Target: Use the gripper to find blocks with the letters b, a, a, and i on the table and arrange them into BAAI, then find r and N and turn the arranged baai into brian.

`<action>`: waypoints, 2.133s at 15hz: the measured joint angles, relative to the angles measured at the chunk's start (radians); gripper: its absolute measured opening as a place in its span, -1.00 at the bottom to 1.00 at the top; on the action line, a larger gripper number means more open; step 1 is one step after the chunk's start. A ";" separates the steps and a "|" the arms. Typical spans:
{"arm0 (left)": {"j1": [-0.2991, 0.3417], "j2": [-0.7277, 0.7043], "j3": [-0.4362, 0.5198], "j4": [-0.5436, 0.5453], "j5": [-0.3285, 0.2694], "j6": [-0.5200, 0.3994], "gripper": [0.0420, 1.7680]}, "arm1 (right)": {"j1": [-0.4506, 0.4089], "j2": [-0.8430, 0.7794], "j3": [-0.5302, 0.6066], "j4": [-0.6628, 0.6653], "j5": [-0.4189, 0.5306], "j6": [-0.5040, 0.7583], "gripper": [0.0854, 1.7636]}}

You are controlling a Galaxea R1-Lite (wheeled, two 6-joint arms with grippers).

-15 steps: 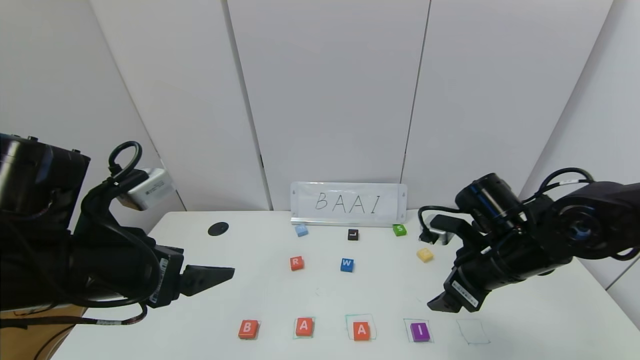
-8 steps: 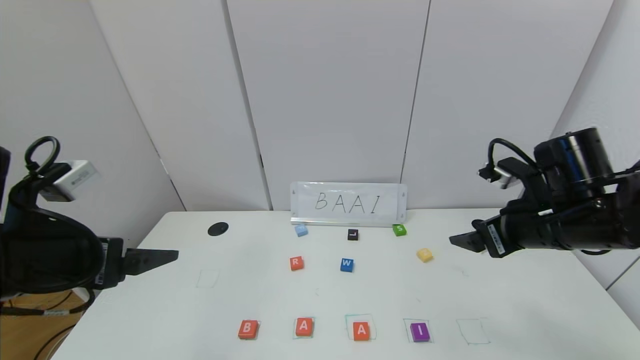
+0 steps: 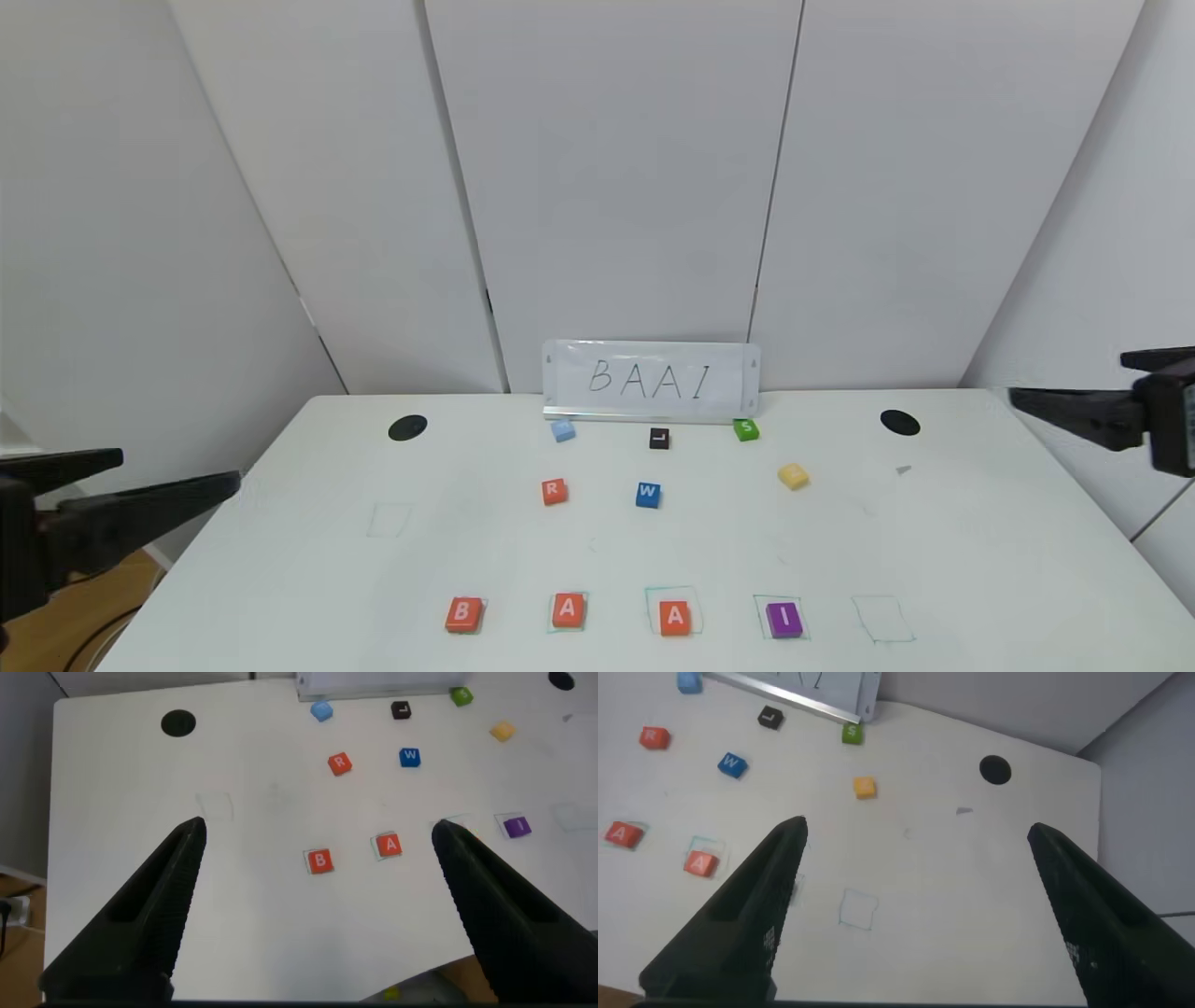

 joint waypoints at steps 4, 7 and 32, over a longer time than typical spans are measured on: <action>-0.089 -0.210 0.017 0.006 -0.017 -0.001 0.94 | -0.023 -0.266 -0.005 0.109 0.120 -0.021 0.92; -0.116 -0.385 0.009 0.085 0.000 -0.001 0.94 | -0.024 -0.447 -0.003 0.163 0.174 -0.027 0.92; -0.021 -0.976 0.201 -0.113 0.256 0.076 0.94 | -0.244 -1.219 0.480 -0.321 0.063 -0.082 0.94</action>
